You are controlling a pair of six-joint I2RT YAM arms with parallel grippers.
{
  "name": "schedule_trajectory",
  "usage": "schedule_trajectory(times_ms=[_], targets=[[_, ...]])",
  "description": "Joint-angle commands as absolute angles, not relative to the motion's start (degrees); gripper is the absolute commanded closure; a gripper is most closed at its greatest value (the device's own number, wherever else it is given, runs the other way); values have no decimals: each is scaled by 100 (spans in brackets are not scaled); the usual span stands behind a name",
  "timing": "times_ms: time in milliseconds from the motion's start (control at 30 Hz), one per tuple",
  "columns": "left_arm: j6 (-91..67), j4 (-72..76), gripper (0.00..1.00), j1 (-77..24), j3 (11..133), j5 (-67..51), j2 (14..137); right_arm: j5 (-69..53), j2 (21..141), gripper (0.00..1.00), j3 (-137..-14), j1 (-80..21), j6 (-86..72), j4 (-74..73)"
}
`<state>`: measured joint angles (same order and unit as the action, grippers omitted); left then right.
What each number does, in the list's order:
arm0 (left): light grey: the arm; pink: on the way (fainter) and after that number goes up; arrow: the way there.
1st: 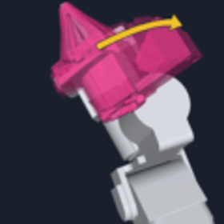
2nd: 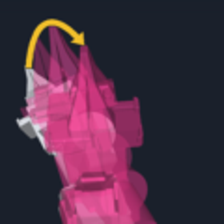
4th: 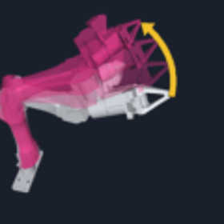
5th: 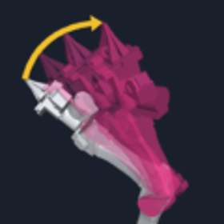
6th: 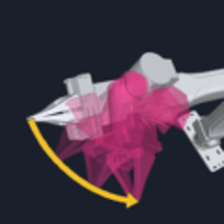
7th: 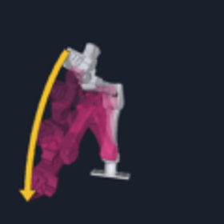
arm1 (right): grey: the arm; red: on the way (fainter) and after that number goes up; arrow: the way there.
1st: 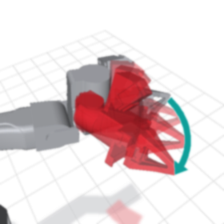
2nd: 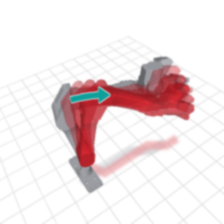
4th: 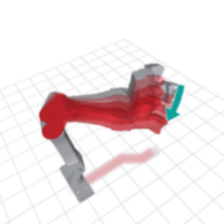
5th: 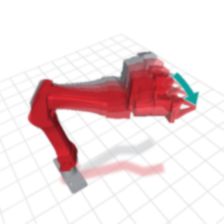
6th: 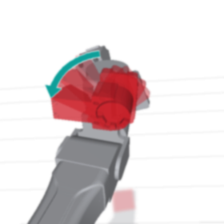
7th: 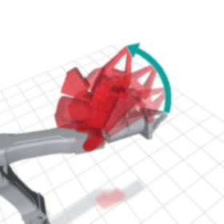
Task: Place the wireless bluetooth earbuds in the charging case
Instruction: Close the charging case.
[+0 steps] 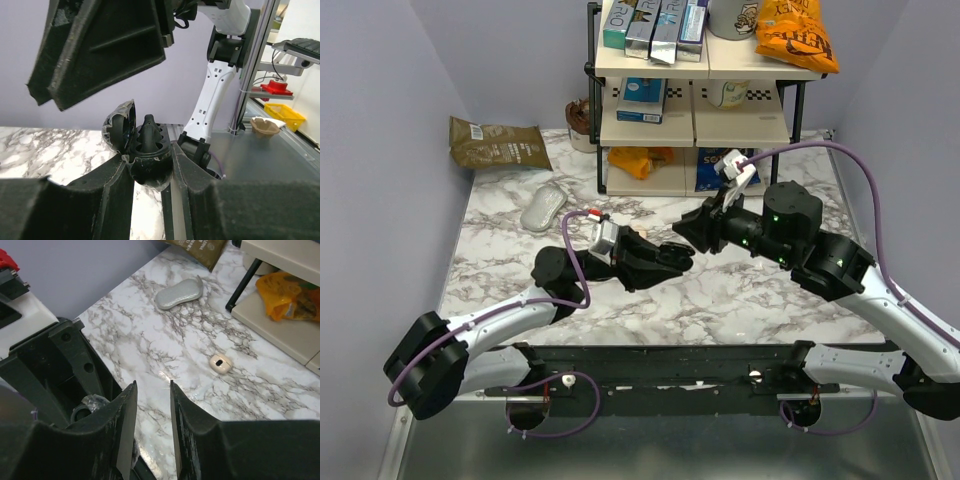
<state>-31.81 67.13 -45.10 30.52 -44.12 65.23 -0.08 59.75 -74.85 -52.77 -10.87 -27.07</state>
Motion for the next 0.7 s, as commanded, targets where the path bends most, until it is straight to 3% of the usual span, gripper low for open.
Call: schedule_trajectory(times_ms=[0,500,667], targets=[[-2769,6680,100,-4491,3164,-4097,6328,-615,6073,60,-7497,-5282,-1028,-2971],[-2452,6390,100,-4491,3129,-3533,6187,-932,5959,65,-7409,-5291,-1134,-2953],[-2347,5417,100,-4491,3137,-2824,6152,978,5415,58,-6901,-5282,-1563,-2559]])
